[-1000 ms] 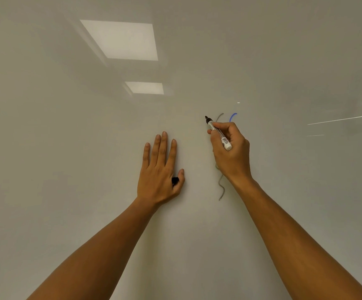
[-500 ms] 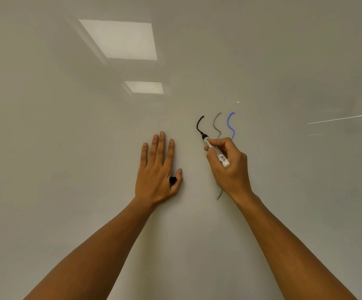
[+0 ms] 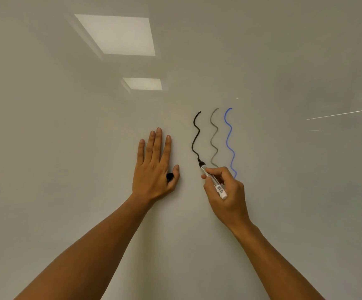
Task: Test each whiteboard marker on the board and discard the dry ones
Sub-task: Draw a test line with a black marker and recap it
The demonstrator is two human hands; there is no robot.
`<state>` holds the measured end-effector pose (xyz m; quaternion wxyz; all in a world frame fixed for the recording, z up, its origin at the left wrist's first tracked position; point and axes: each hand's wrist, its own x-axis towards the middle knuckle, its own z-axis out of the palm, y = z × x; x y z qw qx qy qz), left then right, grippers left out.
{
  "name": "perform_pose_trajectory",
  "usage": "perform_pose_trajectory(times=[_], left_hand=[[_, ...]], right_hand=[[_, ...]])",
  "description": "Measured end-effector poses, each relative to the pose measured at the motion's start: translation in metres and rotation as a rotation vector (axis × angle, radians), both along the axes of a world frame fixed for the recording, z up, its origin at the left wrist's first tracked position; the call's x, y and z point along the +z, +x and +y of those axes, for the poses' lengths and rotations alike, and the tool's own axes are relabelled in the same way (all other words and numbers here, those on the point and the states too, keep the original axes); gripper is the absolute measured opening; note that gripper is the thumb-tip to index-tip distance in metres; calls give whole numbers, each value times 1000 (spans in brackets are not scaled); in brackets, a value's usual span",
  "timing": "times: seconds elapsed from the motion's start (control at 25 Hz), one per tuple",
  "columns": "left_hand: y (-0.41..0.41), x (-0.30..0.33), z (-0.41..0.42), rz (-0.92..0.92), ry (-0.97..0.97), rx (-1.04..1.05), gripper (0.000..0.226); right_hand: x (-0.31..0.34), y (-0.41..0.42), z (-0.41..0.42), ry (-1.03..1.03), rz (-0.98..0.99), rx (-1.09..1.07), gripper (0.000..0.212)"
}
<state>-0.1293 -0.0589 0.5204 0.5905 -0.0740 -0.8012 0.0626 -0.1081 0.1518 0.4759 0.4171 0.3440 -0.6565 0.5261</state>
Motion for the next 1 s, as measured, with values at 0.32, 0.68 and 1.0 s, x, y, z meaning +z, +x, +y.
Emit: perform_pose_trajectory(times=[0.32,0.68,1.0], left_hand=[[1,-1,-1,-4,5,-3,82],[0,-2,-1,-16,12,-16,81],[15,-2,-9,-123,2,-142,84]], right_hand=[[-33,2,12,19,-63,-33,16],[-68,9,15,47,-82,-92,14],[-91,36,17,-98,-272,39,17]])
